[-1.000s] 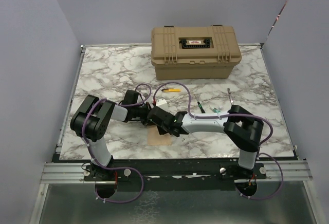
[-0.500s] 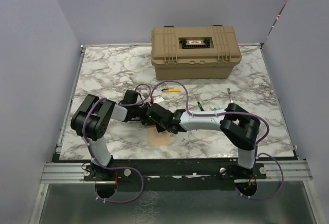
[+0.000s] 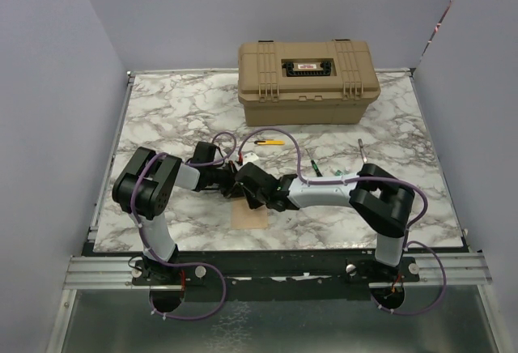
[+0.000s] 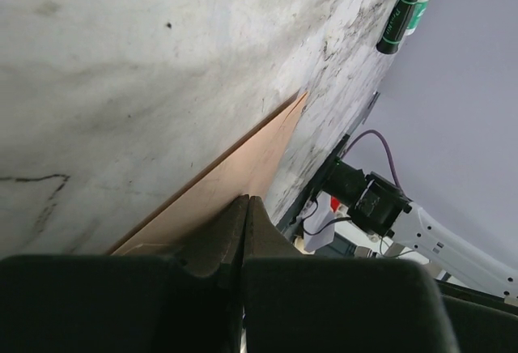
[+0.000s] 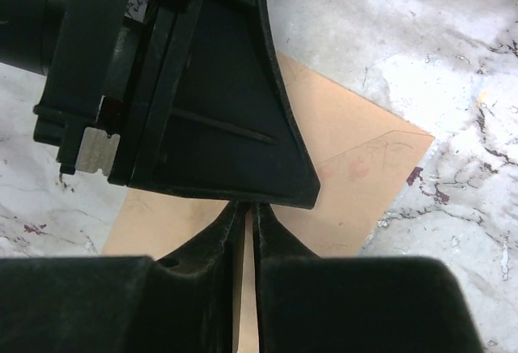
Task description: Place the letter into the envelope and seal it
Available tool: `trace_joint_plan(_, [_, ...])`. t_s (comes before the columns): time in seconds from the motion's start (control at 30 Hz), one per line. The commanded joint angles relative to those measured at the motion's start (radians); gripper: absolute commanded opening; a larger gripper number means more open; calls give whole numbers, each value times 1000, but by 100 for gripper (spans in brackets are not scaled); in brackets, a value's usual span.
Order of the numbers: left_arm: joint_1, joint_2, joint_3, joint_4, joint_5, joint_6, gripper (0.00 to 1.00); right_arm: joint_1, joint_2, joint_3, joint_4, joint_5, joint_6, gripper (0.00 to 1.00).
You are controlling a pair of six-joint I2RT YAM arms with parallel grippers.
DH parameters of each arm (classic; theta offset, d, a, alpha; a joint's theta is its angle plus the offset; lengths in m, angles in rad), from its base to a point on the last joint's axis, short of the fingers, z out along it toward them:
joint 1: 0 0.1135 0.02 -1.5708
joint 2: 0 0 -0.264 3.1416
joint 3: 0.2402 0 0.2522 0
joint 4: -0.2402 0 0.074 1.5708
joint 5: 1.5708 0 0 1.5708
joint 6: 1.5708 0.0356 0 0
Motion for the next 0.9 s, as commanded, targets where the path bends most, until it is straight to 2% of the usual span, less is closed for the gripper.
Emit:
trace_joint_plan(0.0, [8, 68, -37, -155, -149, 61, 0, 8, 52, -63, -19, -108, -12, 13])
trace_joint_plan(0.47, [20, 93, -20, -155, -142, 67, 0, 42, 25, -109, -91, -98, -101, 15])
trace_joint_plan(0.87, [20, 104, -11, -158, -147, 72, 0, 57, -12, -158, -117, -69, -29, 14])
